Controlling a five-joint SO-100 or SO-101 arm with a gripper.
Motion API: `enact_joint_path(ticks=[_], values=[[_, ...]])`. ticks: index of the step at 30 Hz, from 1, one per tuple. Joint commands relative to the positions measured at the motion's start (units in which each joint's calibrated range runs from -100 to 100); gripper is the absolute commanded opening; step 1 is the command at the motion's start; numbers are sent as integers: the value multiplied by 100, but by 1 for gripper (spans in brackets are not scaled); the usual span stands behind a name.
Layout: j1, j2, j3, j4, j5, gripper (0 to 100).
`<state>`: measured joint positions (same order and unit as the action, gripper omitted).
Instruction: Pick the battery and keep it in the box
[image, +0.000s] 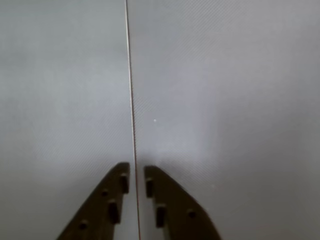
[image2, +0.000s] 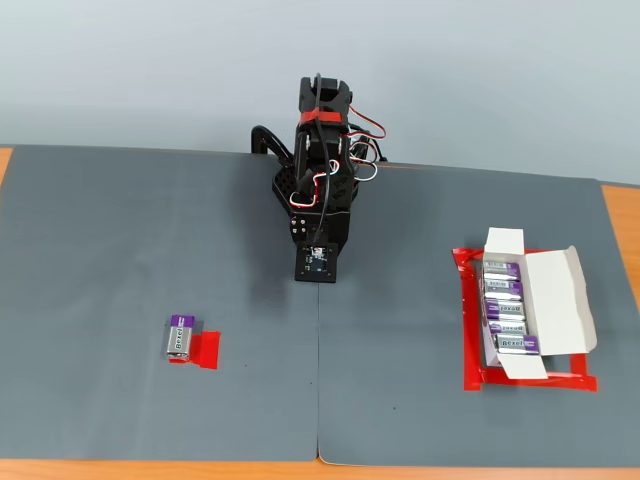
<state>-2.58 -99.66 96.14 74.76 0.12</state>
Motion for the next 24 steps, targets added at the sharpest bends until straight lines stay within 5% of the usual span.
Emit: enact_joint_path(ticks=[1, 24], values=[[45, 34, -383, 6, 6, 4], [-7, 34, -374, -20, 27, 4]])
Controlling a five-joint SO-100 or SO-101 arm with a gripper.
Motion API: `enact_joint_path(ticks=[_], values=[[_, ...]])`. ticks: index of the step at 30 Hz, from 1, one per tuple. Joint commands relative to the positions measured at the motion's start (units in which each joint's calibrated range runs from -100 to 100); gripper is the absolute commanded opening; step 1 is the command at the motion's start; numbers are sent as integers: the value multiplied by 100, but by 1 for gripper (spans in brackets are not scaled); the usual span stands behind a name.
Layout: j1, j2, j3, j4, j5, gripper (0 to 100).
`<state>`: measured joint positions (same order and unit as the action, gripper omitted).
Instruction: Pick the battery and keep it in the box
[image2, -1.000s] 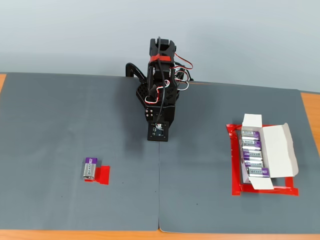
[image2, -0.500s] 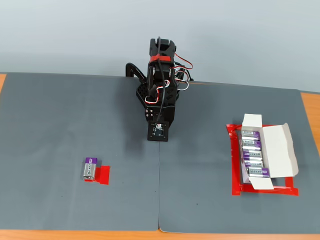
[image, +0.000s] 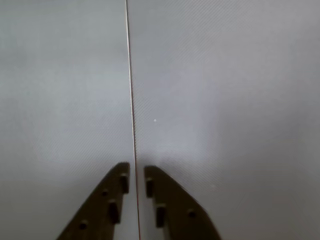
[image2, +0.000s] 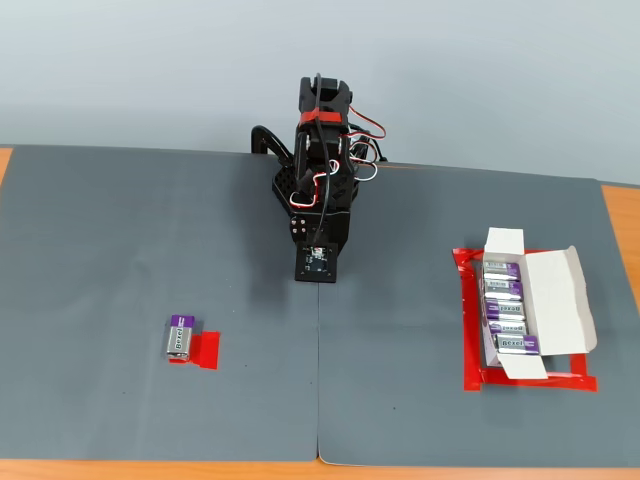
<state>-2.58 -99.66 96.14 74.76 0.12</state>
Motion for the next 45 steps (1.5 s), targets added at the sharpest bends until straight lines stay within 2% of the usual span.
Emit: enact_joint_path(ticks=[1, 22, 33, 45], values=[[-7, 34, -374, -20, 27, 4], [38, 373, -509, -193, 32, 4], [336, 3612, -2499, -2181, 37, 3], [1366, 6291, -4897, -2276, 918, 2]])
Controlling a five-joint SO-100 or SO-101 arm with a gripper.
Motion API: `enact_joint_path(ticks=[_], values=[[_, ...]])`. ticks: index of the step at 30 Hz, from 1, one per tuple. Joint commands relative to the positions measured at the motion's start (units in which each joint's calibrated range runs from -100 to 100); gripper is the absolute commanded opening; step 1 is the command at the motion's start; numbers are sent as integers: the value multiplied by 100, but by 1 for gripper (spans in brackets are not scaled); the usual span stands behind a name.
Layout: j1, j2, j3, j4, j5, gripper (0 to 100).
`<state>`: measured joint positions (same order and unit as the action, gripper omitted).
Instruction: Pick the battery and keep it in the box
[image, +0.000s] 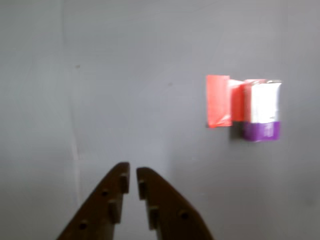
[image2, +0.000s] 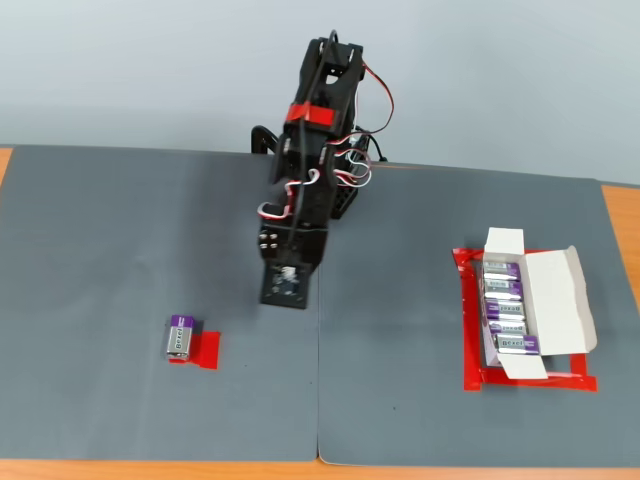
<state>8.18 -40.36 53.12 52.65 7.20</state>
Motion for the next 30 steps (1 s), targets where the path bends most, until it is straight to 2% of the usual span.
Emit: enact_joint_path(ticks=[1, 11, 16, 26, 30], values=[[394, 496, -703, -65, 282, 2], [1401, 1785, -1644, -74, 704, 2], [1588, 2446, -2015, -74, 902, 2], [1588, 2972, -2268, -360, 955, 24], [1603, 3158, -2268, -673, 1007, 27]])
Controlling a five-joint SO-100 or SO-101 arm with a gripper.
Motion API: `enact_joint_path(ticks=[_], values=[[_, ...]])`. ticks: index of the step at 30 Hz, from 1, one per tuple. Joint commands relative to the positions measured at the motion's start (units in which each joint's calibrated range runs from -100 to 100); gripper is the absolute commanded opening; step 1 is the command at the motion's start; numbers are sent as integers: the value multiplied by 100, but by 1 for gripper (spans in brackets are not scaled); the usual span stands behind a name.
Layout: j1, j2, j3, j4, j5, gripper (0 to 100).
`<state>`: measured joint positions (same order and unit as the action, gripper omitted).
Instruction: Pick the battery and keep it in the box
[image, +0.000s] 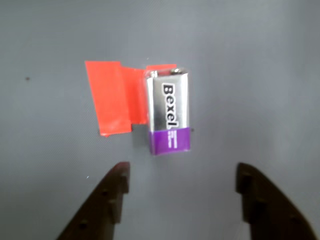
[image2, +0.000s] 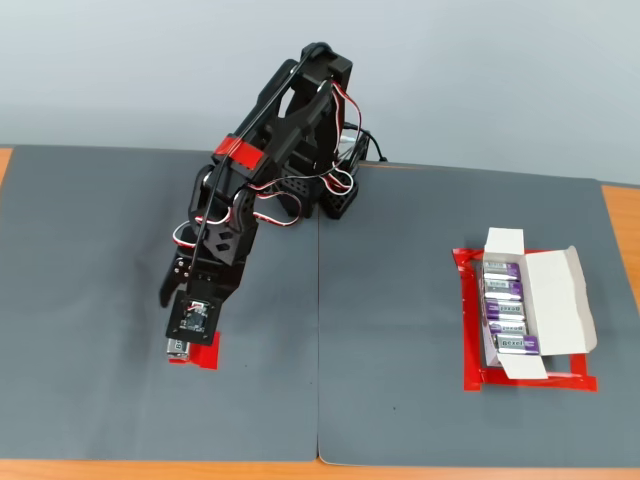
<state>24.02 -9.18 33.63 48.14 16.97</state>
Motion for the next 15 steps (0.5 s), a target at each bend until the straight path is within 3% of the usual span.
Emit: enact_joint_path(ticks=[1, 15], values=[[33, 91, -319, -291, 40, 27], [56, 905, -328, -673, 108, 26]])
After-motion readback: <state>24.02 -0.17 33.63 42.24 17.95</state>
